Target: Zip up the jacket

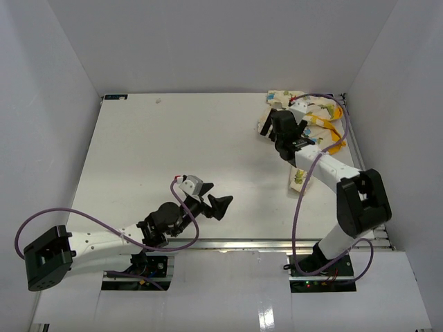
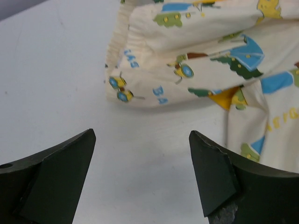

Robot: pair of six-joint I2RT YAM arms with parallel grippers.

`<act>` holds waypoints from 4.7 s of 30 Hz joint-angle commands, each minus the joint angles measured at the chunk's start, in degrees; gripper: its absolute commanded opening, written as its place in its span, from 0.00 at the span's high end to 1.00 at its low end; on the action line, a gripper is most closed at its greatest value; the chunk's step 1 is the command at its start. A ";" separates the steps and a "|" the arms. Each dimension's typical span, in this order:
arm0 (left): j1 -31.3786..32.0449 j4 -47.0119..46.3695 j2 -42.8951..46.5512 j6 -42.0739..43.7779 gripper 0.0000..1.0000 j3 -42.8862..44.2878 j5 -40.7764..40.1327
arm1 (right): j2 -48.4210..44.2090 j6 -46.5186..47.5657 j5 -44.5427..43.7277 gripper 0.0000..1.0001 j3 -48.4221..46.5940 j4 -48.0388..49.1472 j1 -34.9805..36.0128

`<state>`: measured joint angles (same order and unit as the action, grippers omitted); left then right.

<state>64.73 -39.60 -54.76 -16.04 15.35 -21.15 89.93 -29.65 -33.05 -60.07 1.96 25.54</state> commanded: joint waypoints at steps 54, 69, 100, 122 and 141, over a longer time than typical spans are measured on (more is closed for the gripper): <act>-16.87 22.50 -49.18 -2.94 0.07 49.37 24.40 | -49.80 -12.42 -4.12 0.20 40.07 -8.42 11.81; -20.61 19.63 -65.78 -7.22 0.21 61.56 40.52 | -59.41 -10.27 -1.95 0.19 46.45 -6.97 11.73; -13.40 8.03 -13.19 -22.72 0.87 -4.96 -3.53 | -36.97 -1.34 7.94 0.34 45.57 7.94 14.46; -9.09 24.44 2.78 -17.39 0.32 2.59 -0.37 | -42.12 -3.56 20.87 0.38 35.06 5.22 18.75; -9.18 24.51 -2.29 -15.27 0.39 4.86 1.61 | -30.49 -4.59 6.69 0.44 43.38 16.64 29.04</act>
<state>55.31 -15.35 -61.56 -33.23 18.39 -23.71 65.90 -35.90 -22.59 -21.59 13.56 54.31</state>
